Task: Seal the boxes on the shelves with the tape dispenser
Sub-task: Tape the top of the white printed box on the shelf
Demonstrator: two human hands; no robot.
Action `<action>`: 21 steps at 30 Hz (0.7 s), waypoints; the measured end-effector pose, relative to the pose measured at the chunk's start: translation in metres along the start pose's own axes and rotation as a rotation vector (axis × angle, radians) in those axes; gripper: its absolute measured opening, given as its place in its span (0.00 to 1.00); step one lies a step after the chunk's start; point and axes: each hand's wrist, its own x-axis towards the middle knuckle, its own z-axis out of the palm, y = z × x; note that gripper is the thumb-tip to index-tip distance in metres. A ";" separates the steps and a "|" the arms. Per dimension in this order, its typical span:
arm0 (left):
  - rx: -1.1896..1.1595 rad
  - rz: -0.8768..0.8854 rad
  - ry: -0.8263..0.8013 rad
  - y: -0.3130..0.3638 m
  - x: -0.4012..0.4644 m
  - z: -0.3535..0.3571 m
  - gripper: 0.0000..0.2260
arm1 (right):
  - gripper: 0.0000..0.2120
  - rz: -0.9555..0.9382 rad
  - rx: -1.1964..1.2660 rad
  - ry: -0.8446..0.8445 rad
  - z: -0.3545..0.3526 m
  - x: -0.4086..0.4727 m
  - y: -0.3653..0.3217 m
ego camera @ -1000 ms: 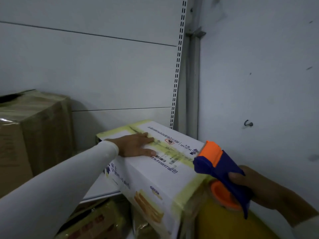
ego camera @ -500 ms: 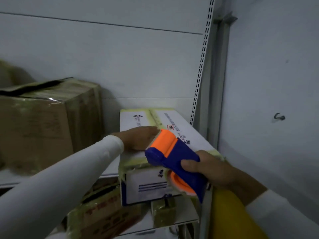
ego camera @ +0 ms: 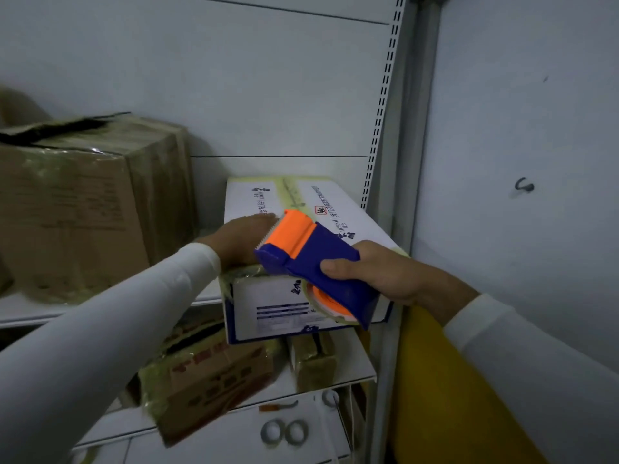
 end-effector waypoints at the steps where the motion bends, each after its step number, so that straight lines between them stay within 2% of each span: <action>1: -0.025 -0.017 -0.005 0.002 -0.001 -0.001 0.11 | 0.13 0.002 -0.019 0.001 0.001 0.000 0.000; 4: -0.044 0.021 0.033 0.003 -0.003 -0.001 0.14 | 0.18 -0.020 -0.046 -0.009 -0.002 -0.006 -0.005; 7: -0.033 0.052 0.061 0.001 0.001 0.002 0.06 | 0.29 -0.080 -0.055 -0.012 -0.019 -0.022 -0.018; 8: -0.028 0.051 0.070 -0.001 0.004 0.003 0.09 | 0.30 -0.109 -0.057 0.003 -0.028 -0.027 -0.023; 11: -0.018 0.016 0.060 -0.005 0.010 0.005 0.25 | 0.28 -0.180 -0.061 0.079 -0.058 -0.045 -0.038; 14: -0.055 0.025 0.098 -0.007 0.006 0.005 0.24 | 0.21 -0.141 -0.202 0.108 -0.076 -0.058 -0.050; 16: -0.182 0.069 0.187 -0.004 0.003 0.001 0.18 | 0.14 -0.082 -0.327 0.094 -0.084 -0.060 -0.050; 18: -0.404 0.137 0.239 0.006 -0.004 -0.009 0.13 | 0.15 -0.029 -0.422 0.091 -0.088 -0.057 -0.048; 20: -0.676 0.213 0.195 0.020 -0.017 -0.021 0.09 | 0.19 0.004 -0.469 0.085 -0.090 -0.052 -0.049; 21: -0.794 0.233 0.161 0.028 -0.023 -0.026 0.09 | 0.18 0.013 -0.476 0.079 -0.090 -0.050 -0.050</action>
